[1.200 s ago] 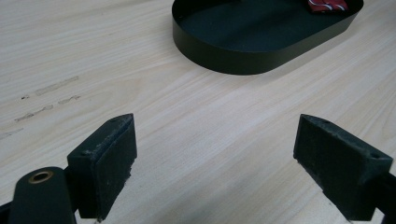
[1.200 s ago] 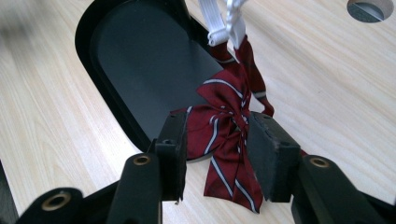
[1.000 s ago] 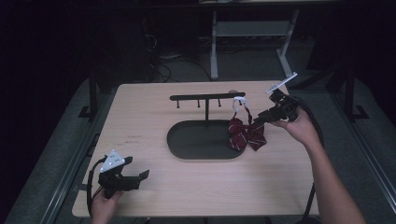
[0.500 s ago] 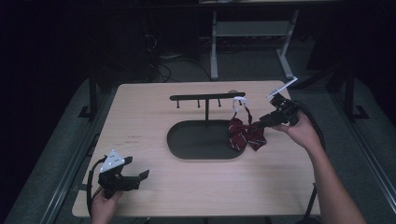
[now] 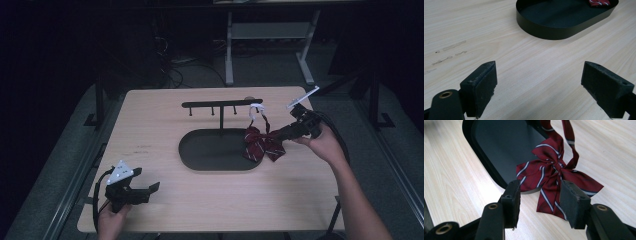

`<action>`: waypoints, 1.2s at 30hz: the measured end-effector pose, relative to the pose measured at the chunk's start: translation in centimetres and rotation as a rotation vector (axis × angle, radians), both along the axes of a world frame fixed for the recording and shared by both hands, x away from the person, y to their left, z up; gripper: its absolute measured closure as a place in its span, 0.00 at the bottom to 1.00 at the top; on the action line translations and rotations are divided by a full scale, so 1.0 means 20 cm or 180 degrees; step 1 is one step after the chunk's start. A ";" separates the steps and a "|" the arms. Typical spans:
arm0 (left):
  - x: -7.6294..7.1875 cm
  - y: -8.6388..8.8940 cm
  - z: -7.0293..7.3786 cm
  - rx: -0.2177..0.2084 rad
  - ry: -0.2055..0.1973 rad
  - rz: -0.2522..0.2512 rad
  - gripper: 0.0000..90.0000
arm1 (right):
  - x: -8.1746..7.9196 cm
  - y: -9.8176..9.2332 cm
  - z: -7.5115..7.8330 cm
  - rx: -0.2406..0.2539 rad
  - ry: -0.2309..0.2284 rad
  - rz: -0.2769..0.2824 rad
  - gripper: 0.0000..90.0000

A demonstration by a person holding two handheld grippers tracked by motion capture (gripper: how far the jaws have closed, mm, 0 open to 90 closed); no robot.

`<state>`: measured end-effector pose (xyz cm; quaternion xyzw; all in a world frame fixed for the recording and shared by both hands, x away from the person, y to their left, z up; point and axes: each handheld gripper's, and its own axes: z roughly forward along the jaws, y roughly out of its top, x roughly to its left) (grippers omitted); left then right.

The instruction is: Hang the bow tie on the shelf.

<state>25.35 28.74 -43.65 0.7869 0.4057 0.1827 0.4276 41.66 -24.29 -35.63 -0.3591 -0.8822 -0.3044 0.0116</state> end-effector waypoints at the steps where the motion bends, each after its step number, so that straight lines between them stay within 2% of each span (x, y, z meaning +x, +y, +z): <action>1: 0.00 0.00 0.00 -0.0002 -0.0001 0.0001 0.15 | 0.00 0.00 -0.01 -0.0003 -0.0008 0.0011 0.57; 17: 0.00 0.00 0.00 0.0004 0.0011 0.0001 0.14 | -0.05 -0.01 -0.06 0.0013 0.0007 0.0040 0.56; 30: 0.00 0.00 0.00 0.0015 0.0011 0.0001 0.15 | -0.11 -0.02 -0.10 0.0006 -0.0009 0.0062 0.56; 36: 0.00 0.00 0.00 0.0005 0.0007 0.0004 0.15 | -0.14 -0.02 -0.12 0.0005 0.0027 0.0095 0.55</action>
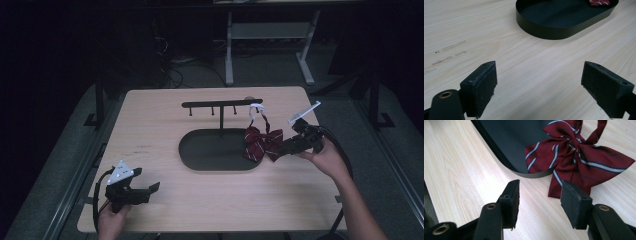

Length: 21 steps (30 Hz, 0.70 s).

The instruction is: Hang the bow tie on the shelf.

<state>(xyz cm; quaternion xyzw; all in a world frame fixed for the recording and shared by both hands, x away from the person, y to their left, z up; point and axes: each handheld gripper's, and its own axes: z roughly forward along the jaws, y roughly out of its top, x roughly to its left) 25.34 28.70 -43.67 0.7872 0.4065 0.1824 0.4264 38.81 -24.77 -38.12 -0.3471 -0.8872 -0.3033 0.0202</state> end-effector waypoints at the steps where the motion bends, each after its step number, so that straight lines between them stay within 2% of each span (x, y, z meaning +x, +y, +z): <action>1: 0.00 0.00 0.00 0.0001 -0.0004 -0.0002 0.15 | -0.01 0.00 0.00 0.0025 0.0003 -0.0004 0.55; 21: 0.00 0.00 0.00 0.0005 -0.0001 0.0000 0.15 | -0.10 -0.02 -0.10 0.0072 0.0061 0.0014 0.55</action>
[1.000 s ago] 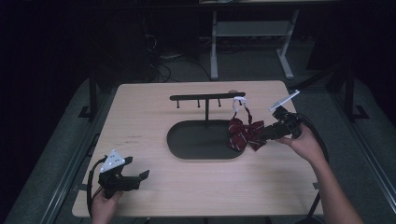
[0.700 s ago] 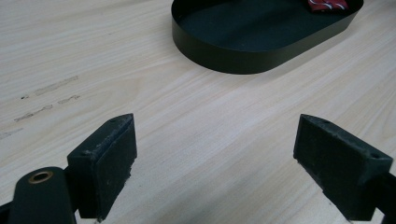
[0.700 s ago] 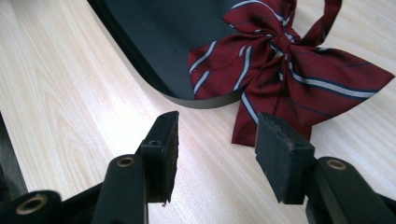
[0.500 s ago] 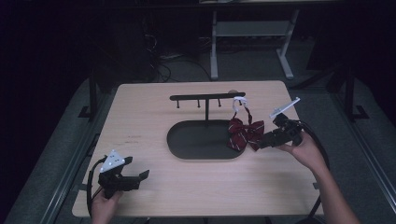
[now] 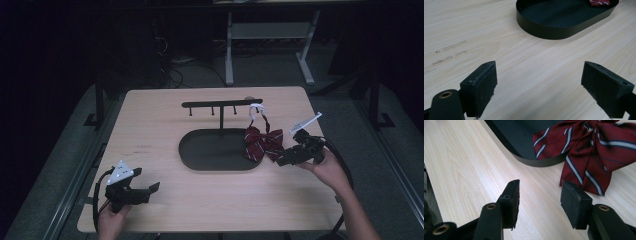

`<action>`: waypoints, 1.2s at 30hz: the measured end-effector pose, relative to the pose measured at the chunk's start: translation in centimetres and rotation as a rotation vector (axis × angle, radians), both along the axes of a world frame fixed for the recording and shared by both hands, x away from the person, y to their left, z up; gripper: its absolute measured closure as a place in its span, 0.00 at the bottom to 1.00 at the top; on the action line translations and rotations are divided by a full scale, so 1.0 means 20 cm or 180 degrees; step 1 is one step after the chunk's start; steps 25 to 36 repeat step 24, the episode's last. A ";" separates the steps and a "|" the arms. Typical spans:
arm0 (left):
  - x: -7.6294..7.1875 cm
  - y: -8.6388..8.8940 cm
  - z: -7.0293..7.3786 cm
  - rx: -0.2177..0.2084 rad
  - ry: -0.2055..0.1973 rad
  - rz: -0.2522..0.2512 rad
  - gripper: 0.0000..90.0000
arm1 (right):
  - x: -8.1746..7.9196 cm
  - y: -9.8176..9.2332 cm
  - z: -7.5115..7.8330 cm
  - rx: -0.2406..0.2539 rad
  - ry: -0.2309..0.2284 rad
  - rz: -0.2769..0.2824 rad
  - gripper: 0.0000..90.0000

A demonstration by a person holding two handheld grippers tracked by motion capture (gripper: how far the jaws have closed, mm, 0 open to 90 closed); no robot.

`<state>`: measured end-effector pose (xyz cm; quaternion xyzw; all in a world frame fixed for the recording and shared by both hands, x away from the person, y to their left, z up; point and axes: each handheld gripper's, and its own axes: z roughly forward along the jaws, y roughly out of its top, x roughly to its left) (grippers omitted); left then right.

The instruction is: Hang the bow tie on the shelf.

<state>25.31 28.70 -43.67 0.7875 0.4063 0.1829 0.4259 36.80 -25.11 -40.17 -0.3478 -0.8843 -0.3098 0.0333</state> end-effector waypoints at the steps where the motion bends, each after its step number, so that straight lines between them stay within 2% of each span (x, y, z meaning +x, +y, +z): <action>1: 0.00 0.00 0.00 -0.0003 -0.0003 0.0001 0.15 | 0.00 0.00 0.00 0.0012 -0.0006 0.0005 0.55; 6: 0.00 0.00 0.00 -0.0004 0.0006 0.0005 0.15 | -0.03 -0.02 -0.02 -0.0010 -0.0013 -0.0009 0.55; 16: 0.00 0.00 0.00 0.0029 -0.0001 -0.0026 0.15 | -0.11 -0.04 -0.07 0.0056 0.0013 0.0002 0.55; 24: 0.01 0.00 -0.01 0.0028 0.0012 -0.0027 0.14 | -0.20 -0.04 -0.09 0.0072 -0.0074 -0.0029 0.52; 36: 0.01 0.00 -0.01 0.0028 0.0012 -0.0027 0.14 | -0.20 -0.04 -0.09 0.0072 -0.0074 -0.0029 0.52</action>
